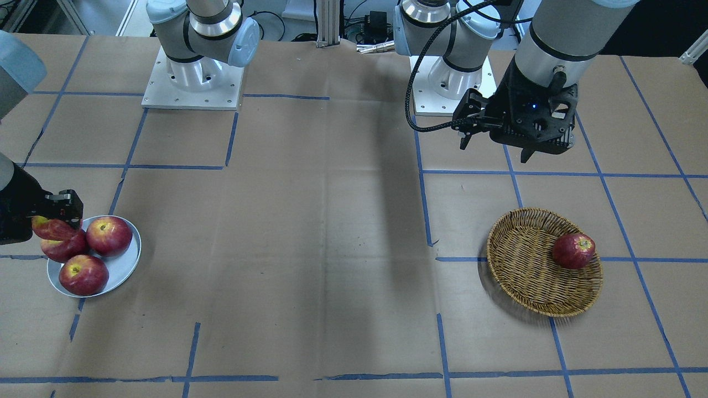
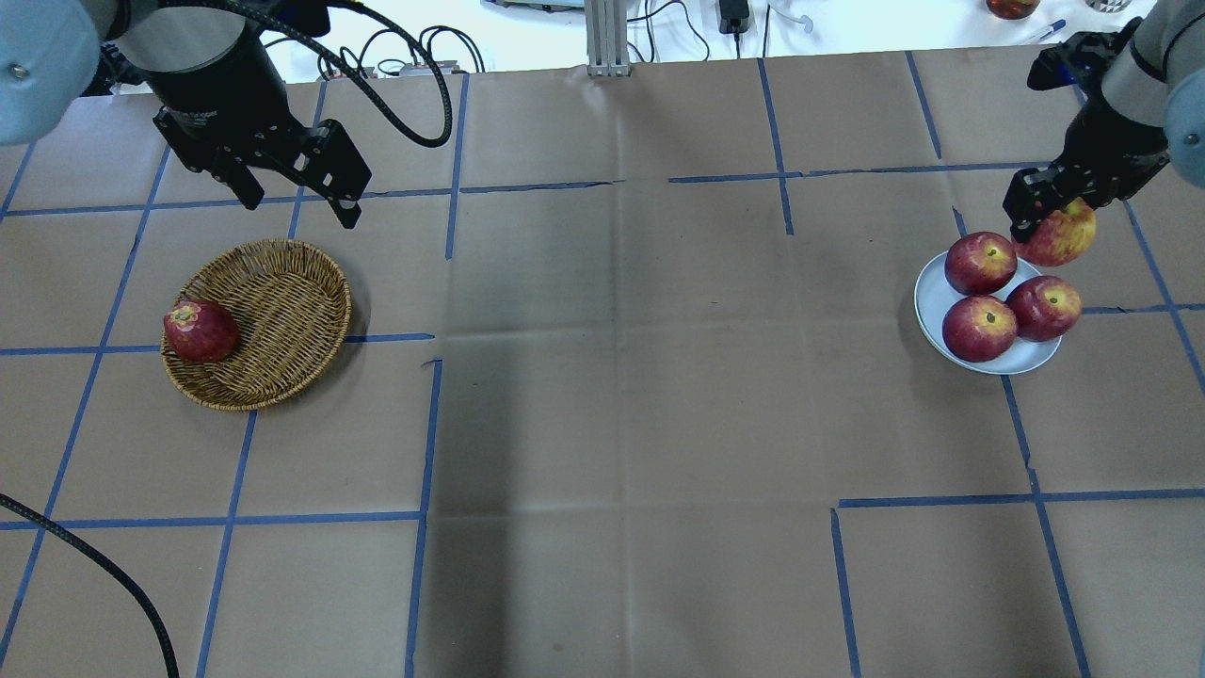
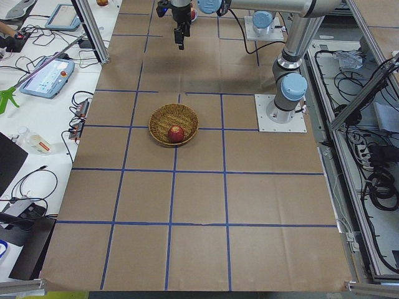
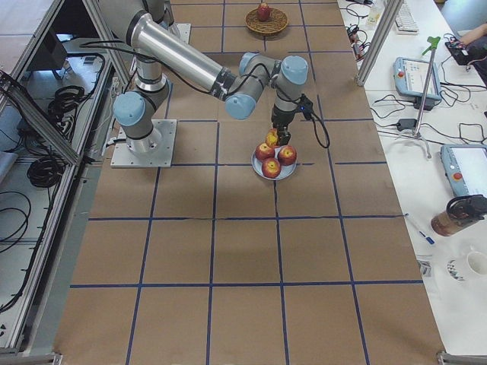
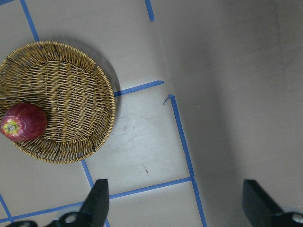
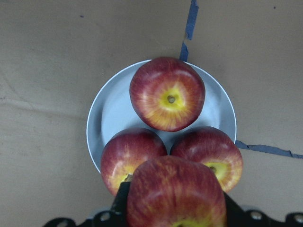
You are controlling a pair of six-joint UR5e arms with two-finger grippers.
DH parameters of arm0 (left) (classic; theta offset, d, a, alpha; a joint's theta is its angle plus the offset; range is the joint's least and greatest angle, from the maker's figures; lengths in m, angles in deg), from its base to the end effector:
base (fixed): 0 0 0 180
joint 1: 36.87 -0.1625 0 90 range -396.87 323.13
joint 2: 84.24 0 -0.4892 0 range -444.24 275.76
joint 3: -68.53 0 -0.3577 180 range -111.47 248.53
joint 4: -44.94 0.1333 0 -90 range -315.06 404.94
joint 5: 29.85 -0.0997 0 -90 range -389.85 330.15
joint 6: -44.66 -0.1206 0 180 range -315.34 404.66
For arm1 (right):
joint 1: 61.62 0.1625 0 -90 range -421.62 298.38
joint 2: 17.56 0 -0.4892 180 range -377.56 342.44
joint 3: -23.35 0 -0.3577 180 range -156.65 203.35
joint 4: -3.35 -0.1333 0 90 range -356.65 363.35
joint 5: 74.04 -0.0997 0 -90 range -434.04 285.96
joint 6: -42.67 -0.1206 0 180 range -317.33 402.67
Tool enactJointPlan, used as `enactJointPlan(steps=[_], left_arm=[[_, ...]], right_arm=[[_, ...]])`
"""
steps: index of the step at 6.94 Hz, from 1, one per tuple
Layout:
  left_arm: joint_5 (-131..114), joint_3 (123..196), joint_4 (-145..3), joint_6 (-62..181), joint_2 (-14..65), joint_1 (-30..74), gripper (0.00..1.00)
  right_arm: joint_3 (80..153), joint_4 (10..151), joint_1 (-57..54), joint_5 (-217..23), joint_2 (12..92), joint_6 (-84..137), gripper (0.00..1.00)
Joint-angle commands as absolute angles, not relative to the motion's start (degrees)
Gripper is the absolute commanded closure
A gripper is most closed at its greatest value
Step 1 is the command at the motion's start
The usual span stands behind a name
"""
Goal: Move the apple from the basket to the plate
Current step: 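Lower the apple onto the other apples on the plate and open the right gripper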
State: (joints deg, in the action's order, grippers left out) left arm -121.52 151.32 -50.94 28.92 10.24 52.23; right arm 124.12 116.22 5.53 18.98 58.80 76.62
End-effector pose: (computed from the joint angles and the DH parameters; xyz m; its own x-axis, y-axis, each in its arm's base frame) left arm -0.1221 -0.4904 0.5414 -0.9663 0.2573 -0.0131 0.2560 0.9648 0.0608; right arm -0.0917 -0.5446 0.3670 -0.9806 -0.1939 0.0287 -0.1922 0.9800 0.0517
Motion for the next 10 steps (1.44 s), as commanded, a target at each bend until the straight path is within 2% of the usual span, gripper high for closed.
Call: enactJointPlan(steps=[1,5,6,7,10], left_arm=[[-121.5,151.3,-50.9,28.9,10.2,52.2,0.01],[-121.5,151.3,-50.9,29.0,10.2,52.3,0.01],[-121.5,151.3,-50.9,29.0,10.2,52.3,0.01],[-121.5,151.3,-50.9,29.0,10.2,52.3,0.01],[-121.5,151.4,-50.9,28.9,10.2,52.3,0.01]], right_arm=[[127.5,120.5,4.4,18.9,57.9,77.0,0.4],[127.9,122.8,4.5,18.9,55.6,76.8,0.37],[127.6,122.8,4.5,18.9,55.6,76.8,0.08],[127.2,122.8,4.6,19.0,56.3,76.5,0.0],[121.1,117.6,5.4,19.0,58.0,76.3,0.0]])
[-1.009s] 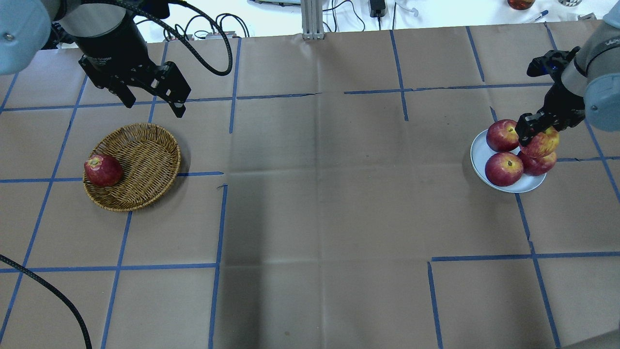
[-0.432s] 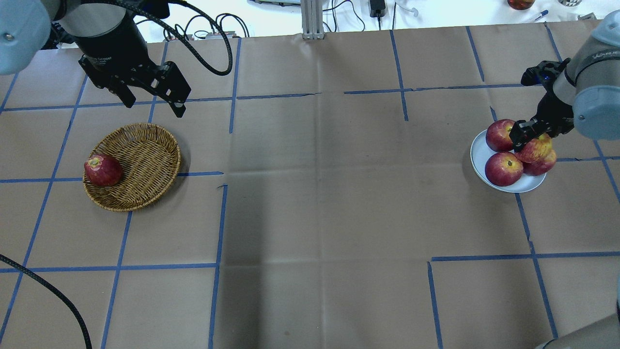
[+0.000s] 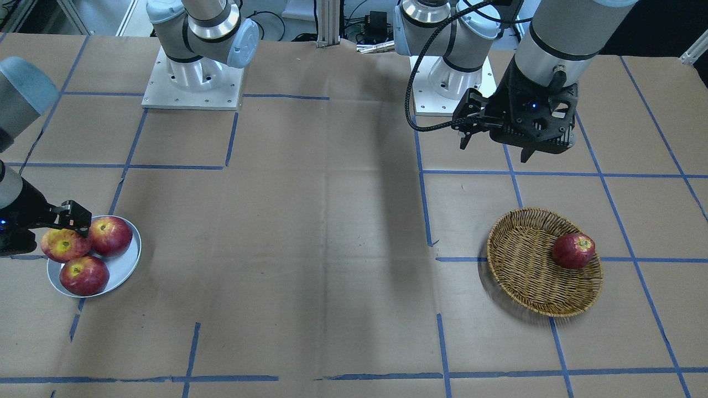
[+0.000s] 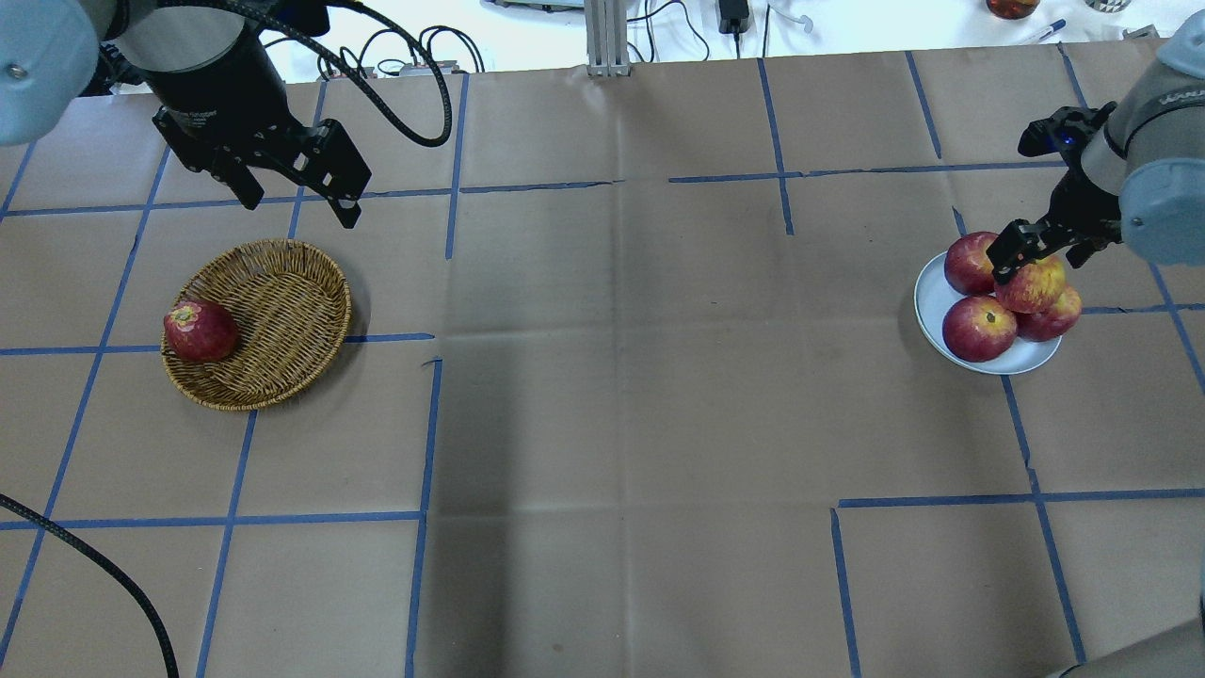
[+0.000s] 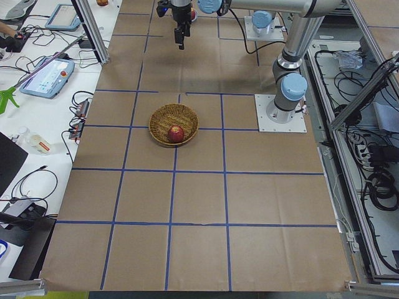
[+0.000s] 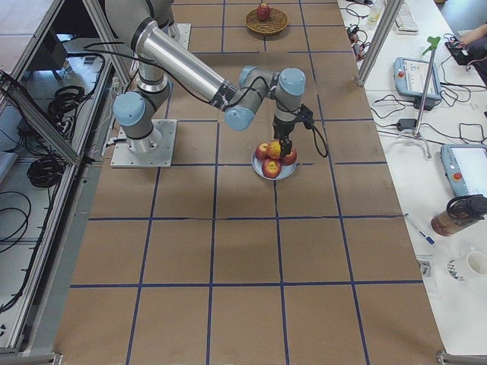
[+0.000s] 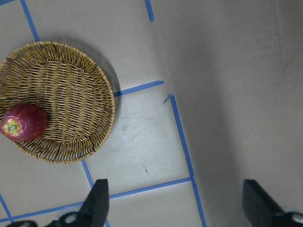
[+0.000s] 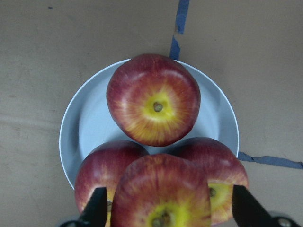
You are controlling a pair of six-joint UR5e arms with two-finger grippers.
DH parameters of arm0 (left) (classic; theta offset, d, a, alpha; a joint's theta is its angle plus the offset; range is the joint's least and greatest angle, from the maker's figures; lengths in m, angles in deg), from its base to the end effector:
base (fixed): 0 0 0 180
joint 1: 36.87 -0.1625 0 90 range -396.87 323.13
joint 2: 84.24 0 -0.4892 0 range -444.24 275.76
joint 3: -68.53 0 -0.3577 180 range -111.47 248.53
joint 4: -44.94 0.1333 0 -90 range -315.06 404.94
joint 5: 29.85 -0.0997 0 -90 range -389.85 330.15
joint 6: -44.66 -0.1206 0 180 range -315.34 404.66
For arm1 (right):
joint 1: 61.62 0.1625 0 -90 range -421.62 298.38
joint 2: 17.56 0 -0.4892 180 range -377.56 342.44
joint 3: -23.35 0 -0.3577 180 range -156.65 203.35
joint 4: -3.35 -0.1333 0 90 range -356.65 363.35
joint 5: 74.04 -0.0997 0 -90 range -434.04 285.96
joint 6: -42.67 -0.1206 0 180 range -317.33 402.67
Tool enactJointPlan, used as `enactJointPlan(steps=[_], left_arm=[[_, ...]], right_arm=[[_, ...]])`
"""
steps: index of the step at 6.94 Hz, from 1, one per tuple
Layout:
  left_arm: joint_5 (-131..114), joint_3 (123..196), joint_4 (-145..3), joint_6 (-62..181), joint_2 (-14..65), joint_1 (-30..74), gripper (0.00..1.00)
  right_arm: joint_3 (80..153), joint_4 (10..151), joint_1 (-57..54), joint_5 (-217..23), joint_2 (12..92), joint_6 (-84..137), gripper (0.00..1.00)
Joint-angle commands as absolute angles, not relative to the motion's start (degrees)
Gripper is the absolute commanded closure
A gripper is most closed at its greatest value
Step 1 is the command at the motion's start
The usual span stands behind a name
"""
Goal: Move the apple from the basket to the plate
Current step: 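Lower the apple onto the other apples on the plate and open the right gripper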
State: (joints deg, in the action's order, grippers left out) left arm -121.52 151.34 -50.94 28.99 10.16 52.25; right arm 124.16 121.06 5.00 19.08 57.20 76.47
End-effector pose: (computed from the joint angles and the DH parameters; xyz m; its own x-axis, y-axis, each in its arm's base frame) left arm -0.1223 -0.4898 0.5419 -0.9665 0.2564 -0.0135 0.2552 0.9650 0.0598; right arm -0.1032 -0.5580 0.3599 -0.9818 -0.1799 0.0613 -0.1799 0.9837 0.0062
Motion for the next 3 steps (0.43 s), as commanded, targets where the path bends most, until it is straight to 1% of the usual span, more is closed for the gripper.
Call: enactJointPlan(steps=[1,3], left_arm=[[-121.5,151.3,-50.9,28.9,10.2,52.3,0.01],[-121.5,151.4,-50.9,29.0,9.9,52.3,0.01]], right_arm=[[117.6,112.5,6.7,19.0,59.6,76.2,0.0],[112.7,101.5,10.6,18.6,63.8,71.4,0.0]])
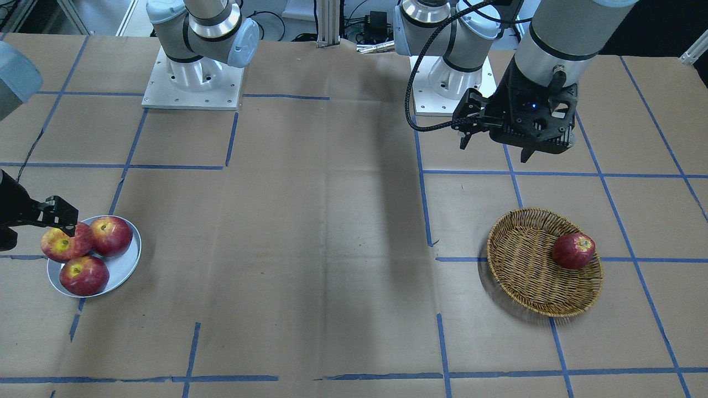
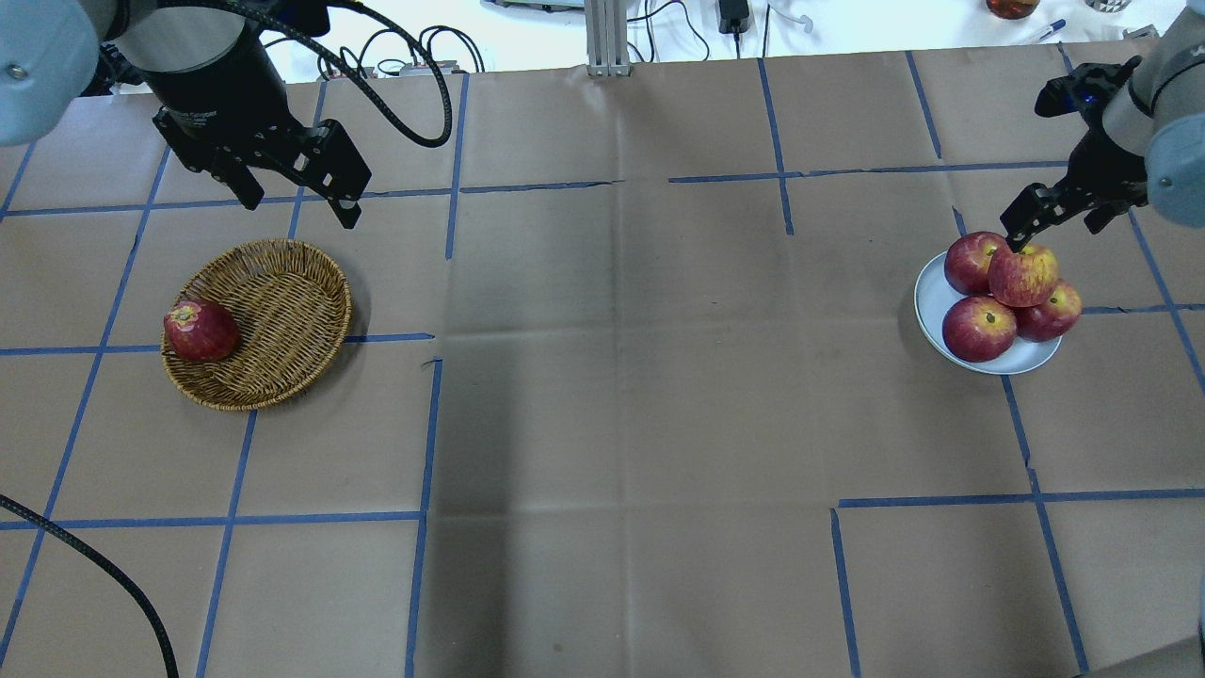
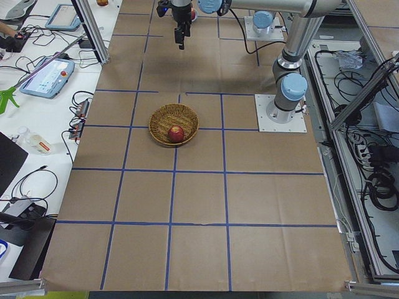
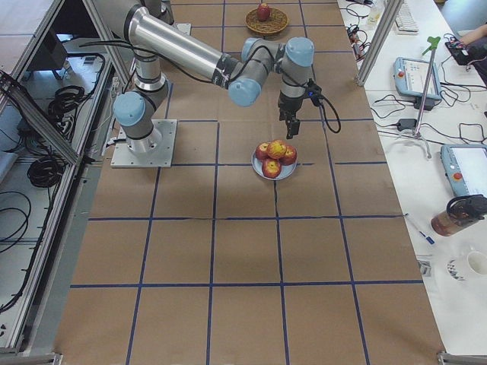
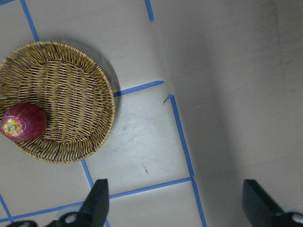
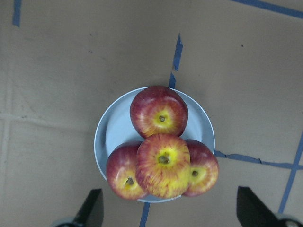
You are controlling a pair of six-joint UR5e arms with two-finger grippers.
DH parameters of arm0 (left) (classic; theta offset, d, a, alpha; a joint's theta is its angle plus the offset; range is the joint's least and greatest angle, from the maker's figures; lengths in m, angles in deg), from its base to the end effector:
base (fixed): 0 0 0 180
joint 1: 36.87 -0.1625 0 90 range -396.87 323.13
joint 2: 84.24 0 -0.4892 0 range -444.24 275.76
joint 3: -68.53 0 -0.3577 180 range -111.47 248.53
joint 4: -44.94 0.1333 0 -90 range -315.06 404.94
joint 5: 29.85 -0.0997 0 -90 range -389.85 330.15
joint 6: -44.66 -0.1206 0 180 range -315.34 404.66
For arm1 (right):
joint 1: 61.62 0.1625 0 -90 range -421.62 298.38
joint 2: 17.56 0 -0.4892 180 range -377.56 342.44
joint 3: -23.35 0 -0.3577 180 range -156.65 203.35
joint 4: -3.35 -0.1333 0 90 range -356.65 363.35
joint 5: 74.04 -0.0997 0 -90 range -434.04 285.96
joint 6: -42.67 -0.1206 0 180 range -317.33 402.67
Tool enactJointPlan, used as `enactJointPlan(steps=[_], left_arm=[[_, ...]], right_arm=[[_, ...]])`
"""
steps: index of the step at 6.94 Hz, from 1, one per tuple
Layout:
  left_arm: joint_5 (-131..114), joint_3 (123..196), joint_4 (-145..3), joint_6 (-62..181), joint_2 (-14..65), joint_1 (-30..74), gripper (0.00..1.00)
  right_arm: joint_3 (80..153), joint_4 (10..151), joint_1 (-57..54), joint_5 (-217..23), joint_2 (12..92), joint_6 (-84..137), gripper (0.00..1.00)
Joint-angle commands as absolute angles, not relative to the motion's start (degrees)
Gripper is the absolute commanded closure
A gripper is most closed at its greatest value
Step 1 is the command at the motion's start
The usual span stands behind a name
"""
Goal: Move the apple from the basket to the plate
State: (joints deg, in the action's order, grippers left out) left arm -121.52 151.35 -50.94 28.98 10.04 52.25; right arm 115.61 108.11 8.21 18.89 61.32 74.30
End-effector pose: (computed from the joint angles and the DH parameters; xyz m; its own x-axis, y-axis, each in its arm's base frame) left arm -0.1223 -0.4890 0.5429 -0.9664 0.2565 -0.0140 0.2554 0.9651 0.0579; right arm -0.0686 -0.5553 0.4417 -0.9786 -0.1979 0.0561 -0.1979 0.9802 0.0063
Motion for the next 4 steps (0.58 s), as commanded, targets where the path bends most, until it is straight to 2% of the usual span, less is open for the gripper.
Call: enactJointPlan(steps=[1,4], left_arm=[[-121.5,151.4,-50.9,28.9,9.9,52.3,0.01],[-121.5,151.4,-51.0,28.9,9.9,52.3,0.01]], right_arm=[[112.8,97.6,13.4,18.6,66.1,64.9,0.0],[115.0,89.8,26.3,18.3,75.1,44.6,0.0]])
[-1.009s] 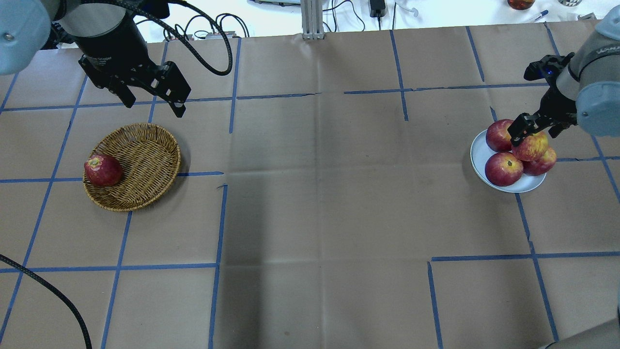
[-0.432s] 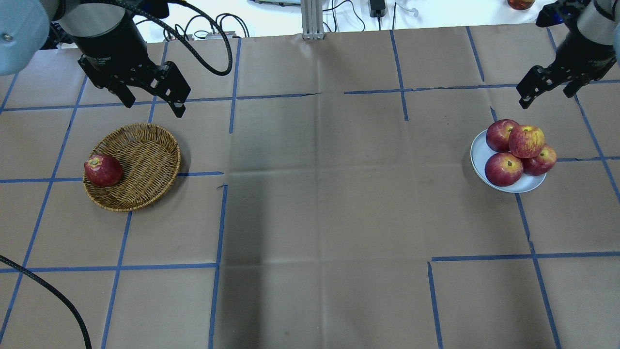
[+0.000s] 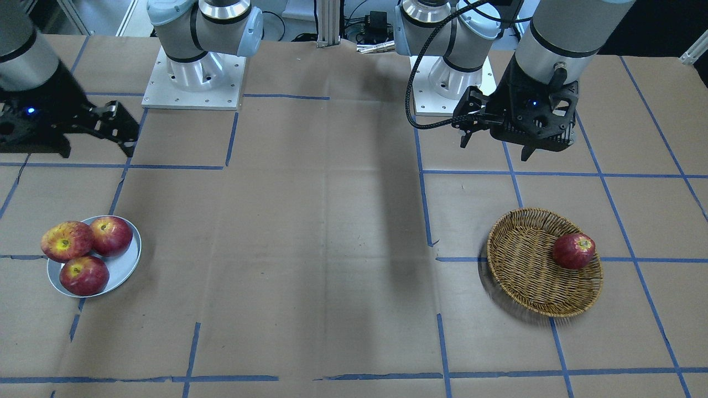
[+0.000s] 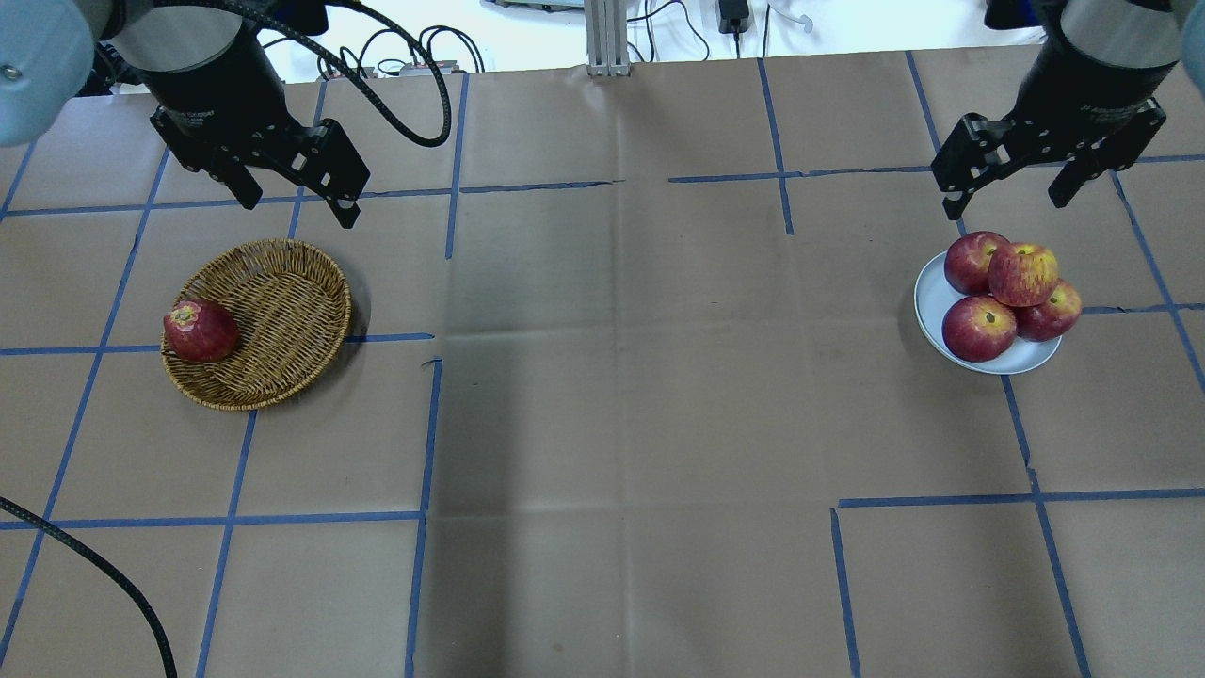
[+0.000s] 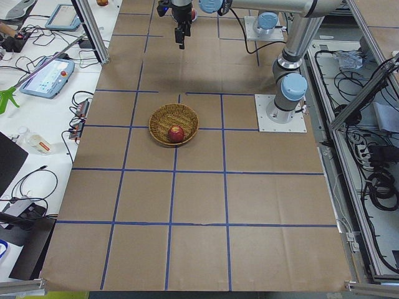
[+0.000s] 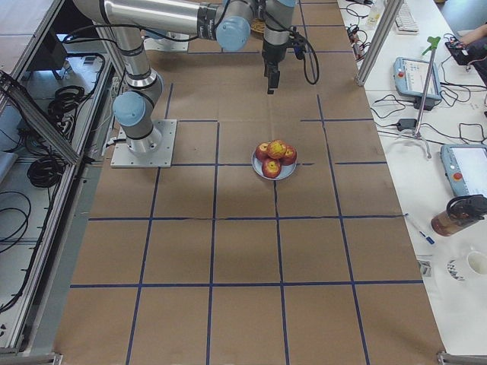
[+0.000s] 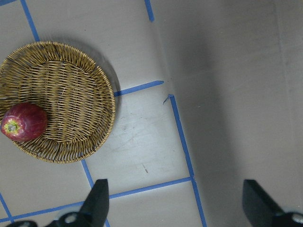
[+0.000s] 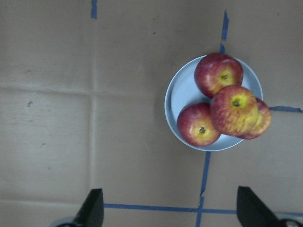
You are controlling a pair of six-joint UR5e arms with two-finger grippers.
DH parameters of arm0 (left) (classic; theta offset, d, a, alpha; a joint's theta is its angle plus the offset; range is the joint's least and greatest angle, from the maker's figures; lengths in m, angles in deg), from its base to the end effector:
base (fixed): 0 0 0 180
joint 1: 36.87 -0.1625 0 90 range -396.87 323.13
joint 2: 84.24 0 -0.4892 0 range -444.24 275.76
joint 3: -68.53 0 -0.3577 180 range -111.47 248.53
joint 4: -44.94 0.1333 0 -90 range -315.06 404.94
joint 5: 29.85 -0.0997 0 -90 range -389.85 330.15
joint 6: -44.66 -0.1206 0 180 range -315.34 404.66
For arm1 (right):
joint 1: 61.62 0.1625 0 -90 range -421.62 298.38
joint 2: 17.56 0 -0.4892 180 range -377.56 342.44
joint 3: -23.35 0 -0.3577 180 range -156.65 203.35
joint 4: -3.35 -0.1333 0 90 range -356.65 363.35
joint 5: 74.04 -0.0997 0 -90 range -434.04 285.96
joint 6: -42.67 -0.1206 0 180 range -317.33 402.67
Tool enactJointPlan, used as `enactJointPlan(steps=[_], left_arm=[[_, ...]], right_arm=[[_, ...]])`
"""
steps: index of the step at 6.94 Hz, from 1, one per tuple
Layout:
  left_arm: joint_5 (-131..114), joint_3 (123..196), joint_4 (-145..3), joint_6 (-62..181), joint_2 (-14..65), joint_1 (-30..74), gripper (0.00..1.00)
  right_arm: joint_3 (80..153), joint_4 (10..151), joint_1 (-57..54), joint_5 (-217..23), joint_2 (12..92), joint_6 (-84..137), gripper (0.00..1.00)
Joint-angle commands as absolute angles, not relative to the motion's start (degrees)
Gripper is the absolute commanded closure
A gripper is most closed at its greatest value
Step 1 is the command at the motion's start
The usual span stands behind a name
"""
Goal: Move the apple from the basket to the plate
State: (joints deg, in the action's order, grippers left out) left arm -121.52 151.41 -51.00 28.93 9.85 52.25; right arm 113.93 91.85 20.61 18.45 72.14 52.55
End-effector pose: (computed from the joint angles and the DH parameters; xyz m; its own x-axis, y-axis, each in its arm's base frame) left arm -0.1223 -0.4875 0.5439 -0.9662 0.2574 -0.0143 0.2562 0.9650 0.0568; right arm 0.0654 -0.4680 0.5217 -0.9986 -0.0386 0.0356 -0.0368 0.9982 0.0484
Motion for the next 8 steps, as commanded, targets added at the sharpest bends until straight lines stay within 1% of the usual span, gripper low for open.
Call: enactJointPlan(steps=[1,8], left_arm=[[-121.5,151.4,-51.0,28.9,9.8,52.3,0.01],[-121.5,151.4,-50.9,28.9,9.5,52.3,0.01]], right_arm=[[115.1,90.3,29.7,18.5,75.5,41.9,0.0],[115.2,90.3,29.7,16.0,75.2,42.1,0.0]])
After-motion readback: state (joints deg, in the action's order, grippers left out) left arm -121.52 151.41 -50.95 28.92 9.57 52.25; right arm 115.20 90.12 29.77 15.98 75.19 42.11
